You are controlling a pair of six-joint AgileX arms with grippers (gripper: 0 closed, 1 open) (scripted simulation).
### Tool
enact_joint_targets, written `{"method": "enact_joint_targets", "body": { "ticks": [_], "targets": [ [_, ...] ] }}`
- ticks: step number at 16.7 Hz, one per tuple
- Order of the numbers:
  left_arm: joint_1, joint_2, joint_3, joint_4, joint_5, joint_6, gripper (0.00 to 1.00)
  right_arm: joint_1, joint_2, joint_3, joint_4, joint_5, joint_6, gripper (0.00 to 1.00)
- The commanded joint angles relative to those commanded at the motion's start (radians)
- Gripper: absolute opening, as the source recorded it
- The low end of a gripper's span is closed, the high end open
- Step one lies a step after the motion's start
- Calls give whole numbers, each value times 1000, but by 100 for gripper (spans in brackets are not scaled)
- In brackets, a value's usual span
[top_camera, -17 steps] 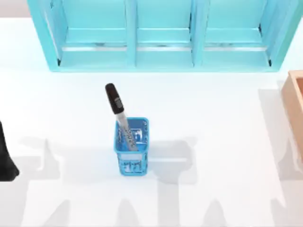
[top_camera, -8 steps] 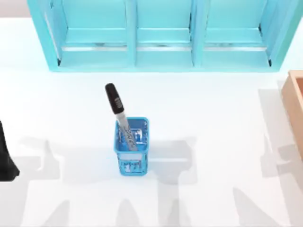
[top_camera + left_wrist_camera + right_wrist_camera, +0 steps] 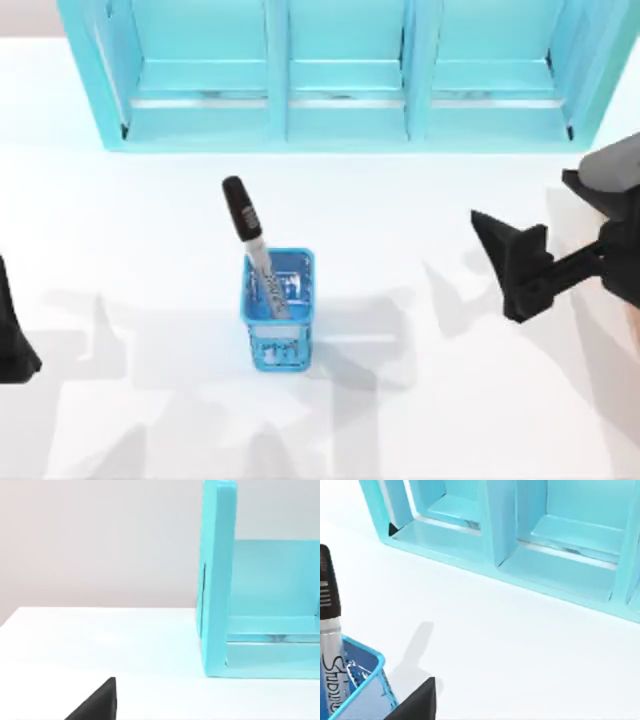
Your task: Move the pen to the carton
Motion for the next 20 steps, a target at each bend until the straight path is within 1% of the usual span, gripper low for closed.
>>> {"method": "enact_joint_targets", "body": {
  "ticks": [5, 9, 17, 20],
  "targets": [
    [0, 0, 0, 0, 0, 0, 100, 183, 363, 185, 69, -24, 37, 100],
    [0, 0, 0, 0, 0, 0, 100, 273, 549, 258, 86, -37, 59, 100],
    [0, 0, 0, 0, 0, 0, 100, 287, 585, 268, 88, -39, 63, 100],
    [0, 0, 0, 0, 0, 0, 100, 296, 657, 323, 116, -34, 67, 100]
  ]
}}
